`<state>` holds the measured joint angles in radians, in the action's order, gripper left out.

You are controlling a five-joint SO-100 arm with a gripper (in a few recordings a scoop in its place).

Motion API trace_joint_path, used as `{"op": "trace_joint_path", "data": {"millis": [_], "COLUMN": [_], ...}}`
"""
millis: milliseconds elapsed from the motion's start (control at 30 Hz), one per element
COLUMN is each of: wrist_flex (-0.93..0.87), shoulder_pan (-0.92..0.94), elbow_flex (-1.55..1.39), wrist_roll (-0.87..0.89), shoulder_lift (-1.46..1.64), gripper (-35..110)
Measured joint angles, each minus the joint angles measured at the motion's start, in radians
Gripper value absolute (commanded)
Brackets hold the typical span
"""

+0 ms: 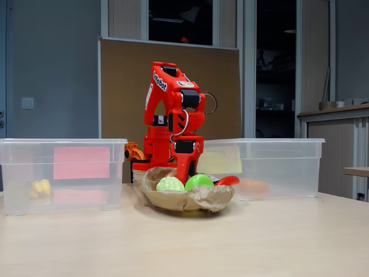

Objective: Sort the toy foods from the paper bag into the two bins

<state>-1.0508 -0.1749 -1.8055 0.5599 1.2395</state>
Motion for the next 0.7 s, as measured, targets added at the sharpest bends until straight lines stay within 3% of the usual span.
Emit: {"op": "trace_joint_path", "data": {"millis": [167,433,700], "wrist_flex": [-0.040,-0.244,-0.454], "shoulder_pan": [0.006,0.003,-0.075], "elbow_flex": [0.072,0.227,0.337], "wrist_roll": [-0.069,-0.160,-0.137], "shoulder_lift": [-0.032,-0.041,0.061], "gripper": [11,10,9]}}
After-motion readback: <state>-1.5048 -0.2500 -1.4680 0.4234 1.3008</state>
